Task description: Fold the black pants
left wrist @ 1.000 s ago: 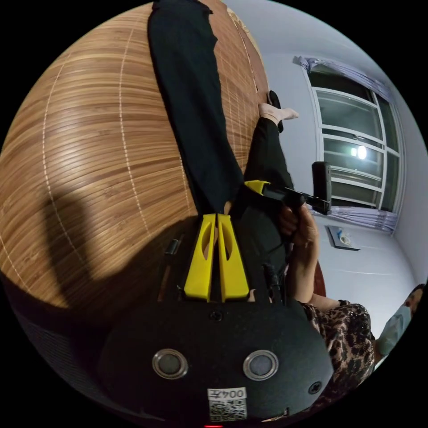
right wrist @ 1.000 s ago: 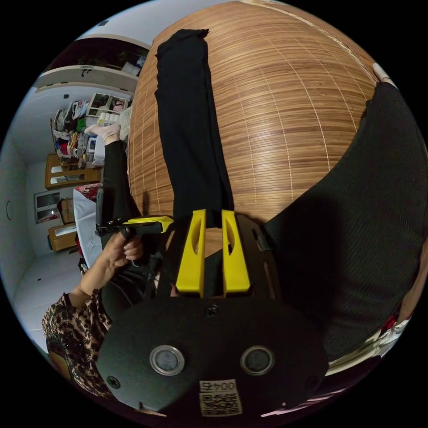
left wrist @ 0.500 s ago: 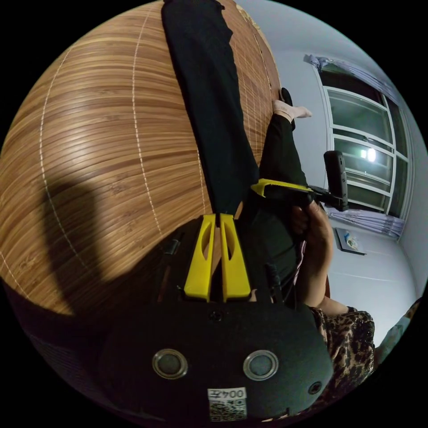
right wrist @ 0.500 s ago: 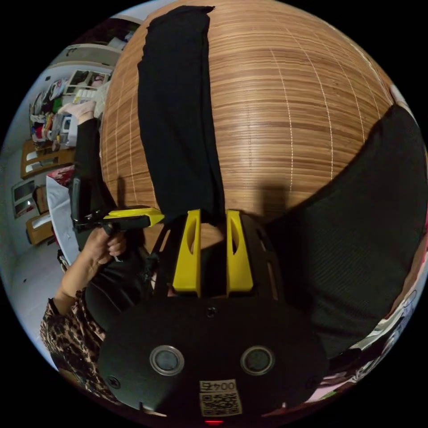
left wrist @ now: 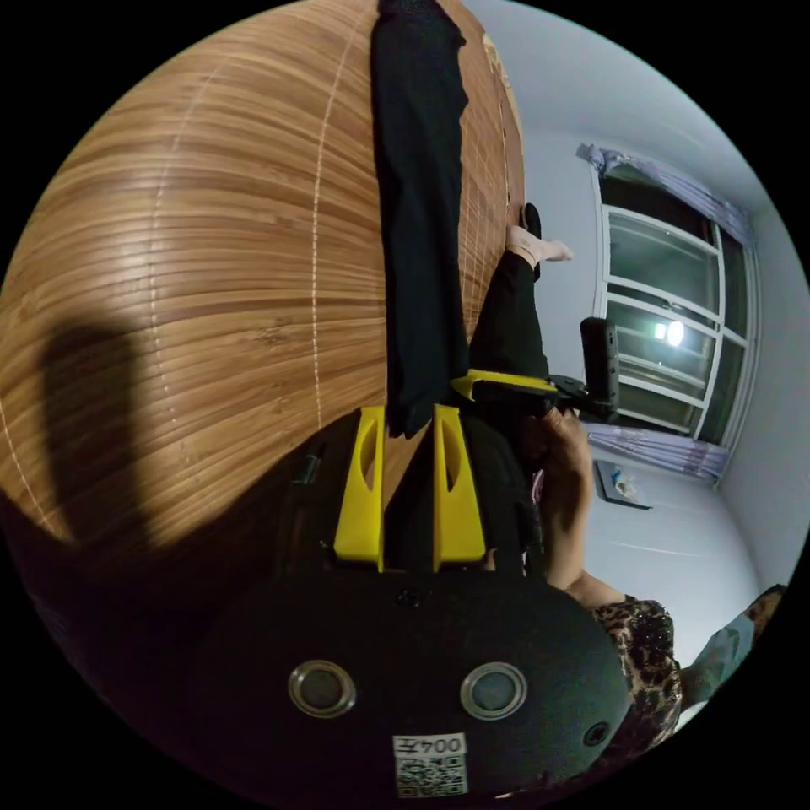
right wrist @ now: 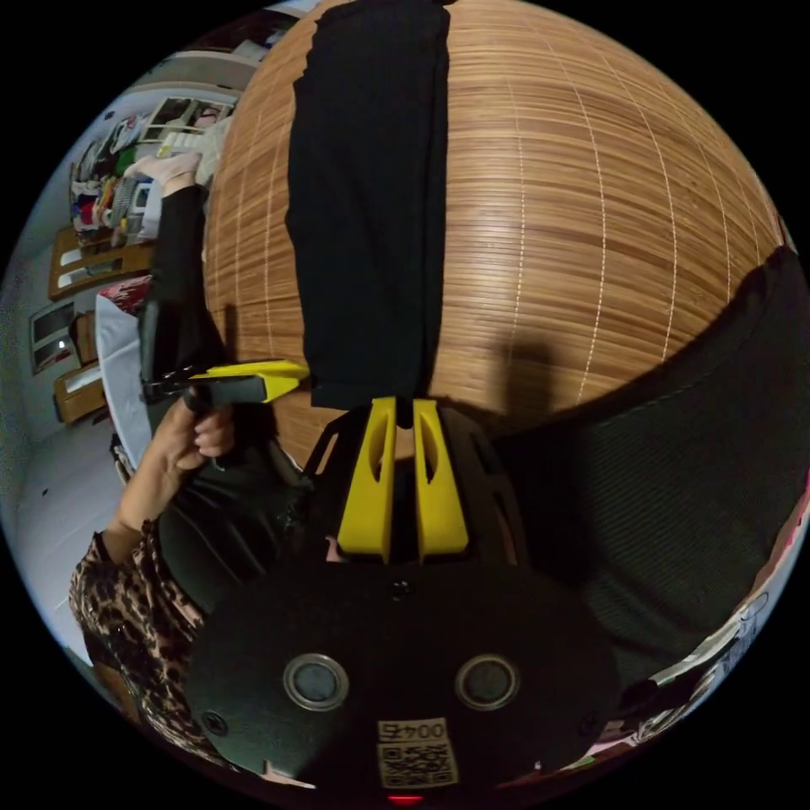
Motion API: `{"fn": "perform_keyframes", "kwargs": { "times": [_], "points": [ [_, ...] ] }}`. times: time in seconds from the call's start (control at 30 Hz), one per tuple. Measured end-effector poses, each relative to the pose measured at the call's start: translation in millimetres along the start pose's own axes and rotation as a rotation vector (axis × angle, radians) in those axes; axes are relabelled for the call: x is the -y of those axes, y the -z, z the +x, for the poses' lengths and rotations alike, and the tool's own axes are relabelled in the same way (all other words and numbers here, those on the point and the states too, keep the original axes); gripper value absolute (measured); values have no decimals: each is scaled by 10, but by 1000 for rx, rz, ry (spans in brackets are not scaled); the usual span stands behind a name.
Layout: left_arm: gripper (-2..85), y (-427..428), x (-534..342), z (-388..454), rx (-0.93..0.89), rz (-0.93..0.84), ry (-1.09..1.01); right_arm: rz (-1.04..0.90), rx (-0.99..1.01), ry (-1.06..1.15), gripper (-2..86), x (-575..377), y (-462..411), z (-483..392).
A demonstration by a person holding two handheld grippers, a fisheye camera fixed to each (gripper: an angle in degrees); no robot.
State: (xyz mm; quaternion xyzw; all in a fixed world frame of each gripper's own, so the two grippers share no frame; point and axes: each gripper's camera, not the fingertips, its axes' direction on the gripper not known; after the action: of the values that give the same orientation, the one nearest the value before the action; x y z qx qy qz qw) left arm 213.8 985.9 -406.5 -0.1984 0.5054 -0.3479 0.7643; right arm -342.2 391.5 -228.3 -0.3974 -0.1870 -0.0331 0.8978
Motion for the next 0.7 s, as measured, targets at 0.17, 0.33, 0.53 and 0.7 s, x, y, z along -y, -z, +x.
{"fn": "perform_keyframes", "kwargs": {
  "times": [0.17, 0.33, 0.53, 0.7],
  "points": [
    [121, 156, -26, -38, -36, 6, 1, 77, 201, 39, 48, -234, 252, 17],
    [148, 327, -49, -72, -99, 22, -16, 132, 294, 87, 47, -402, 482, -110],
    [184, 673, -91, -60, -278, 118, -95, 199, 319, 155, 46, -581, 798, -367],
    [196, 888, -116, -27, -429, 132, -154, 286, 373, 192, 46, -789, 1055, -469]
  ]
}}
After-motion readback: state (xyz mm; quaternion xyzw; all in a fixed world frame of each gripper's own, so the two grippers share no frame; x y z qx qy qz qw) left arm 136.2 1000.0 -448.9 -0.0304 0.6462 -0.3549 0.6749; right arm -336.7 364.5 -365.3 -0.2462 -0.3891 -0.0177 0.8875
